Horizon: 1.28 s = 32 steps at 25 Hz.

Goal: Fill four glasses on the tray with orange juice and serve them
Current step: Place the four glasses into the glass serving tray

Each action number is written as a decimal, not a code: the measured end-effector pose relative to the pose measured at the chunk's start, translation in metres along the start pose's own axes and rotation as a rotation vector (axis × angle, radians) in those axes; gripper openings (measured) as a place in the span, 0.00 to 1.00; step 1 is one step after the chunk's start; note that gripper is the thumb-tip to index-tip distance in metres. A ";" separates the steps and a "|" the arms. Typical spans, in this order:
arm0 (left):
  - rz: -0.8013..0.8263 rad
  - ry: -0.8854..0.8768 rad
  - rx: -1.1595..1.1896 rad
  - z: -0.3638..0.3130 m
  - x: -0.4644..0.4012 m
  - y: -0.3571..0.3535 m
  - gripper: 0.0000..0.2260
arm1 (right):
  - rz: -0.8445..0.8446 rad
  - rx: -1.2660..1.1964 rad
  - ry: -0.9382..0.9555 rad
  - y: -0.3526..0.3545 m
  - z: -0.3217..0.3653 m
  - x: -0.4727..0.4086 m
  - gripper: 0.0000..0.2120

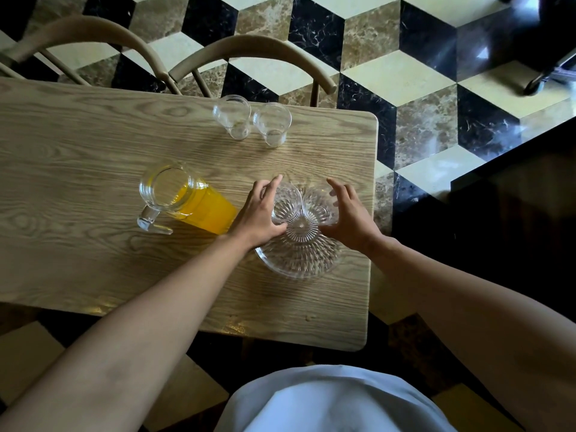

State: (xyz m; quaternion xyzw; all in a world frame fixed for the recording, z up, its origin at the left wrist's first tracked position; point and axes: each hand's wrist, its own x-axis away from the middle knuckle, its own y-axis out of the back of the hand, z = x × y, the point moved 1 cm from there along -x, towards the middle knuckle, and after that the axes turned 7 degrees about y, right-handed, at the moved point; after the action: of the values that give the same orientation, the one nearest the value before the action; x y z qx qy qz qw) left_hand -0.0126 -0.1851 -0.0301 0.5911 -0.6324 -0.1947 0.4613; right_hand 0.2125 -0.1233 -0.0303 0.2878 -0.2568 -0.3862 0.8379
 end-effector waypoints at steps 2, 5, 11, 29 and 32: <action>0.001 0.002 -0.008 -0.001 0.000 0.001 0.50 | 0.003 0.005 0.001 0.000 -0.001 0.001 0.53; -0.014 0.003 -0.027 -0.003 0.000 0.003 0.51 | 0.006 0.006 -0.009 0.000 -0.002 0.002 0.54; -0.017 0.019 -0.070 -0.007 0.001 0.007 0.55 | 0.030 0.013 -0.017 0.003 -0.005 0.004 0.57; -0.133 0.051 -0.022 -0.053 0.019 0.054 0.48 | 0.072 0.129 0.007 0.050 0.024 0.002 0.57; -0.168 0.067 0.023 -0.066 0.013 0.069 0.46 | 0.069 0.159 0.038 0.061 0.031 -0.014 0.54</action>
State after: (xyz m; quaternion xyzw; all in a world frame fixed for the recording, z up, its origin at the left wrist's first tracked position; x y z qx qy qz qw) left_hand 0.0039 -0.1619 0.0619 0.6535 -0.5670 -0.2054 0.4575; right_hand 0.2148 -0.0876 0.0300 0.3517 -0.2803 -0.3302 0.8299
